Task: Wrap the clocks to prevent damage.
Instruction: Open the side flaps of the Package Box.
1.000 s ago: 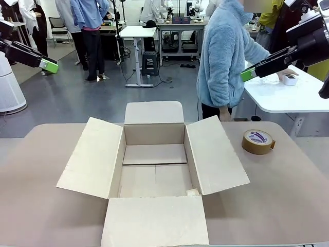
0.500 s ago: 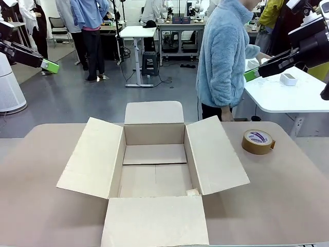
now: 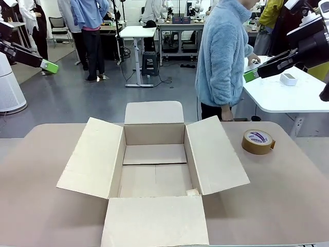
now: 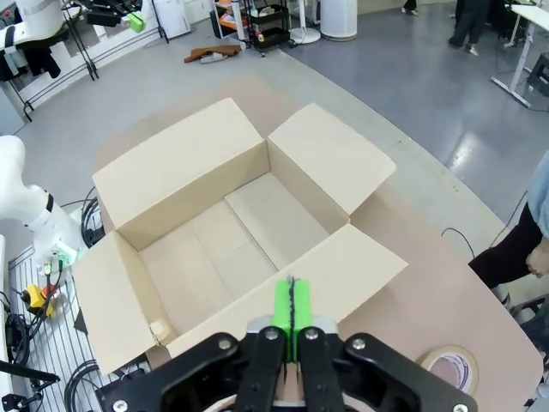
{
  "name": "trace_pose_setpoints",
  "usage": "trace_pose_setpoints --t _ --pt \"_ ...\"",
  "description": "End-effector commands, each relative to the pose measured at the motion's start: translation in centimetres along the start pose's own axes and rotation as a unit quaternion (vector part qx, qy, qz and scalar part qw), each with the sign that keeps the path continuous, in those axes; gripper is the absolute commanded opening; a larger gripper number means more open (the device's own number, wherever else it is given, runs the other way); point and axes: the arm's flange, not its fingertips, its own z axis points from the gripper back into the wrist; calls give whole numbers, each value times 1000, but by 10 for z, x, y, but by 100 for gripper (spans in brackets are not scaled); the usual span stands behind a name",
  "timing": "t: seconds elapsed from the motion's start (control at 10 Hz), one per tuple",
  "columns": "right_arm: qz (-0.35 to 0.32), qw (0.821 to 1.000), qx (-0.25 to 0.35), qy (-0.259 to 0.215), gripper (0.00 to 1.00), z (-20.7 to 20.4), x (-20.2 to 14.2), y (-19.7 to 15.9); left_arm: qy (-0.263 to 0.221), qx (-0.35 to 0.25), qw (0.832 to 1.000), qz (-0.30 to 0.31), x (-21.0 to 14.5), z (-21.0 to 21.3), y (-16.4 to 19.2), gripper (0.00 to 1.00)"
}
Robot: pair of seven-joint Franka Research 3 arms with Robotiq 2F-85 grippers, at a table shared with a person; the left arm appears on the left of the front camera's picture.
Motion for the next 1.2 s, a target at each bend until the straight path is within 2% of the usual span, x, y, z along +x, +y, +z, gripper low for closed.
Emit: trace_pose_setpoints --t 0.0,0.2,0.4,0.5,0.6,0.8,1.0,1.1 --pt "-62 991 -69 98 0 -22 1 26 58 55 994 78 19 -11 -9 0" --pt "-112 969 -115 185 0 -54 4 58 104 101 984 103 34 -28 -32 0" --pt "-161 941 -188 231 0 -87 1 81 171 145 966 133 38 -64 -63 0" --pt "-182 932 -192 250 0 -99 -1 86 208 165 955 131 33 -85 -75 0" --pt "-204 927 -182 255 0 -106 -2 88 241 159 950 123 26 -104 -84 0" --pt "-243 909 -202 273 0 -122 -9 80 300 176 931 115 7 -136 -97 0" --pt "-261 895 -215 291 0 -137 -18 72 335 211 909 129 -6 -152 -97 0" --pt "-268 891 -220 293 0 -141 -21 68 342 218 904 133 -10 -154 -97 0"
